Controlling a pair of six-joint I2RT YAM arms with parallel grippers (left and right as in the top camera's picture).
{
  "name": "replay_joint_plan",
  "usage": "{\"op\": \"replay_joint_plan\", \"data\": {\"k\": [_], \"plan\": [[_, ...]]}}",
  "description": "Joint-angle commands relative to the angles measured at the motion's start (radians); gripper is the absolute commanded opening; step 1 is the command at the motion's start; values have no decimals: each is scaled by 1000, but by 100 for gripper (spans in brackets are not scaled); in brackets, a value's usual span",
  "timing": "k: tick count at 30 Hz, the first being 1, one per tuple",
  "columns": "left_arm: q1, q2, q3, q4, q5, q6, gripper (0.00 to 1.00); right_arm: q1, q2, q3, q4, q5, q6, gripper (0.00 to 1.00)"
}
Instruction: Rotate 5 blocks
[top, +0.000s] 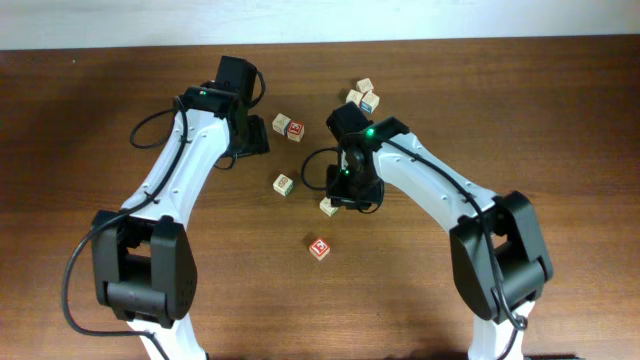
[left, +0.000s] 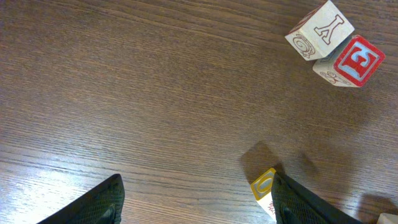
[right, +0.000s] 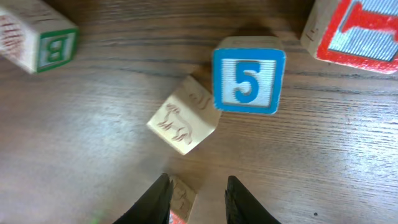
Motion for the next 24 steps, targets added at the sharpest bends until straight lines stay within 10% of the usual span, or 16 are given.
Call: {"op": "replay_joint_plan", "data": {"k": [1, 17, 24], "plan": [[5, 9, 12, 5, -16, 9, 76, 2, 38, 0, -2, 0, 63, 30], [4, 9, 12, 5, -19, 9, 82, 9, 116, -6, 161, -53, 56, 29], [4, 9, 12, 5, -18, 8, 100, 29, 117, -6, 230, -67, -18, 30]]}}
